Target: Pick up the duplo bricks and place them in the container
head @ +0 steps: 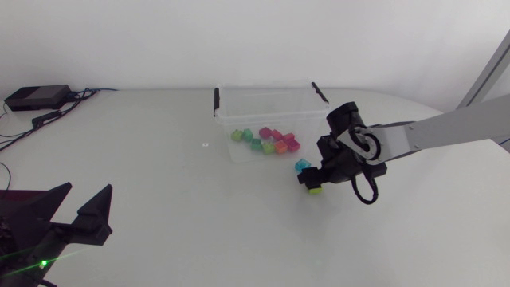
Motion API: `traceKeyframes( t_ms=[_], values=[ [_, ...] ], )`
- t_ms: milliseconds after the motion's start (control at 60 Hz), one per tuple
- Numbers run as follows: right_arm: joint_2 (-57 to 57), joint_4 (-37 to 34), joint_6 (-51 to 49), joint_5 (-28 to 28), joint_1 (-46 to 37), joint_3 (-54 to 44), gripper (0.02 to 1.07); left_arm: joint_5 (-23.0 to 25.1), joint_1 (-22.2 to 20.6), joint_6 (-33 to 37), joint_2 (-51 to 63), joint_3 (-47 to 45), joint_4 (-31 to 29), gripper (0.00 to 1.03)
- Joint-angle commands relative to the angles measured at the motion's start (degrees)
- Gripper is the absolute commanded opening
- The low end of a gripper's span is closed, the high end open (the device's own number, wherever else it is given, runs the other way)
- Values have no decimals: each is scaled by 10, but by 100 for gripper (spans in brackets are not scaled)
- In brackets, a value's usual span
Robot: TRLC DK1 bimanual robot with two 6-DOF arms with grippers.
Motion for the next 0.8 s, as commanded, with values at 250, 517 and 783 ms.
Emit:
traceKeyframes(
  t_ms=[250,517,783],
  values=[
    [33,-1,12,6,4,10,36,1,2,-2,-5,-10,0,98],
    [-85,-41,-3,1,-9,1,34,1,2,-2,-5,-10,1,98],
    [-187,-90,-20,2,-6,92,34,1,2,-2,-5,-10,0,98]
  ],
)
